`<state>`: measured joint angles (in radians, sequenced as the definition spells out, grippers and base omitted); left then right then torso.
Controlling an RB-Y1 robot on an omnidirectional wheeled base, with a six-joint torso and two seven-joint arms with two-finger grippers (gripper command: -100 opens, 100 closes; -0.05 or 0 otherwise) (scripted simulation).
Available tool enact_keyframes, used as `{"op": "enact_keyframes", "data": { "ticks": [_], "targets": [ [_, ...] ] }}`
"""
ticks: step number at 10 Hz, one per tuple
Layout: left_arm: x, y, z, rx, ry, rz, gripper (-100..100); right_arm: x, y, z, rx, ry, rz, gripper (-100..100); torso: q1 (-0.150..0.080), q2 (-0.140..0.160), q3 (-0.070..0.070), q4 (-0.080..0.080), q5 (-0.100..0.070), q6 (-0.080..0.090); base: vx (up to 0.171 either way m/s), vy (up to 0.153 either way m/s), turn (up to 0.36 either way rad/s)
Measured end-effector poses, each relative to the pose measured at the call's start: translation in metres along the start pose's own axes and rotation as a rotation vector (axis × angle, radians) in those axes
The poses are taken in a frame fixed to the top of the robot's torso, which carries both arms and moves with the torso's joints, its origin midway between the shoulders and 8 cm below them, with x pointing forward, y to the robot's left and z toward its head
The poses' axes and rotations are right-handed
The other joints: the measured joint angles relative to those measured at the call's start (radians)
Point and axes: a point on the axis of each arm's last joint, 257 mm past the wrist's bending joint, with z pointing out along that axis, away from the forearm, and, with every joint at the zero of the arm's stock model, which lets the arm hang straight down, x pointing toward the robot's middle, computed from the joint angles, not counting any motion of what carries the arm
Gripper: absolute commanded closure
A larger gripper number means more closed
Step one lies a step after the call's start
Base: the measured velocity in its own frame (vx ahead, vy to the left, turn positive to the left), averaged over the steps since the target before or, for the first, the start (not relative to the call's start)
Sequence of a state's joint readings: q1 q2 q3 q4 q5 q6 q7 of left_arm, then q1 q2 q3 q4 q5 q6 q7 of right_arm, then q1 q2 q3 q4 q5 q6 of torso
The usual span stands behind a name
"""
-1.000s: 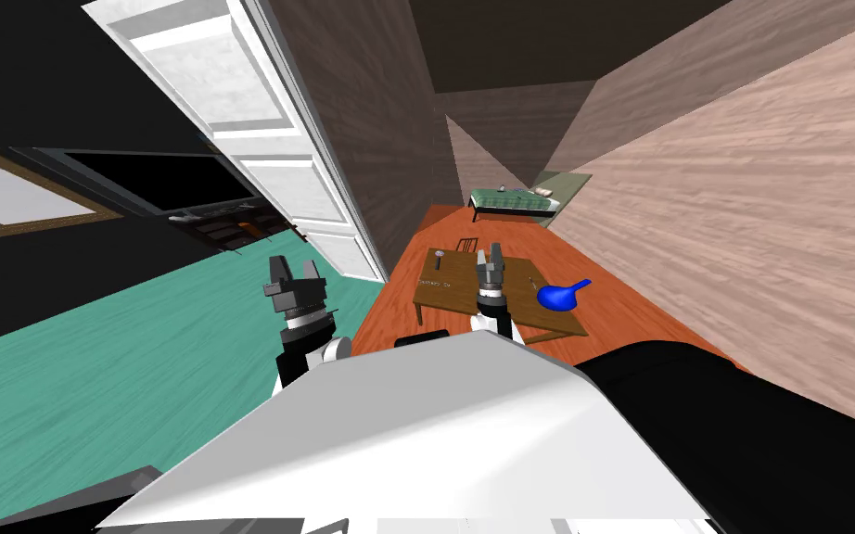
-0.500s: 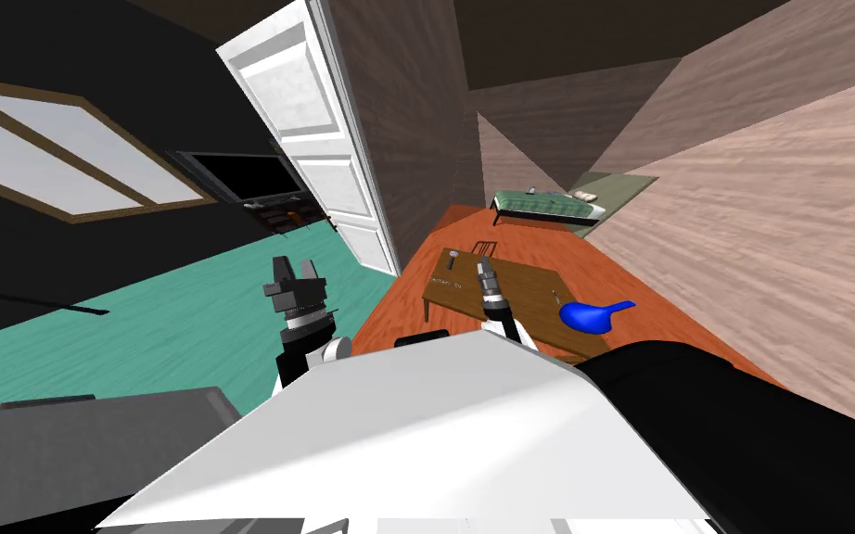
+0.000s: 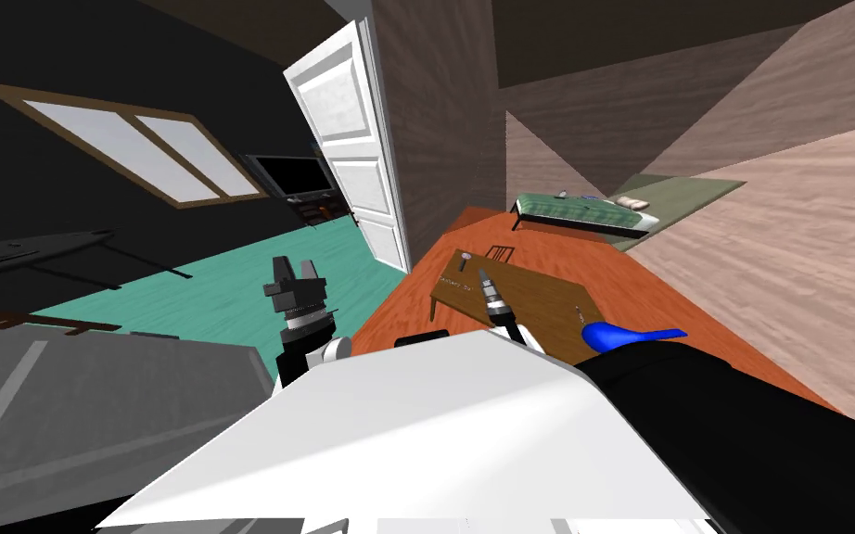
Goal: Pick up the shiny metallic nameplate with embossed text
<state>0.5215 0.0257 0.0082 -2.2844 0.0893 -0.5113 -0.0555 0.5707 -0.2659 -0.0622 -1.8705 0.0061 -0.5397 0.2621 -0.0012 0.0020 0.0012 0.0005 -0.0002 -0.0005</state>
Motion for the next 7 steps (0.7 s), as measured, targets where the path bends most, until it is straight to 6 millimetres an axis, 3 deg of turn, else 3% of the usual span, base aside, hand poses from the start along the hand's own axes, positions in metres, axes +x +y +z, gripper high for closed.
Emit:
{"op": "enact_keyframes", "data": {
  "ticks": [5, 7],
  "targets": [
    [0.0, 0.0, 0.0, 0.0, 0.0, 0.0, 0, -0.005, -0.08, -0.035, 0.173, 0.095, -0.181, -100, 0.0, -0.001, -0.001, 0.0, 0.0, 0.0, -0.021, -0.001, 0.266],
    [0.0, 0.0, 0.0, 0.0, 0.0, 0.0, 0, -0.013, -0.112, -0.058, 0.239, 0.131, -0.242, -100, -0.001, -0.001, -0.001, 0.0, 0.0, 0.0, -0.015, -0.001, 0.273]
  ]
}}
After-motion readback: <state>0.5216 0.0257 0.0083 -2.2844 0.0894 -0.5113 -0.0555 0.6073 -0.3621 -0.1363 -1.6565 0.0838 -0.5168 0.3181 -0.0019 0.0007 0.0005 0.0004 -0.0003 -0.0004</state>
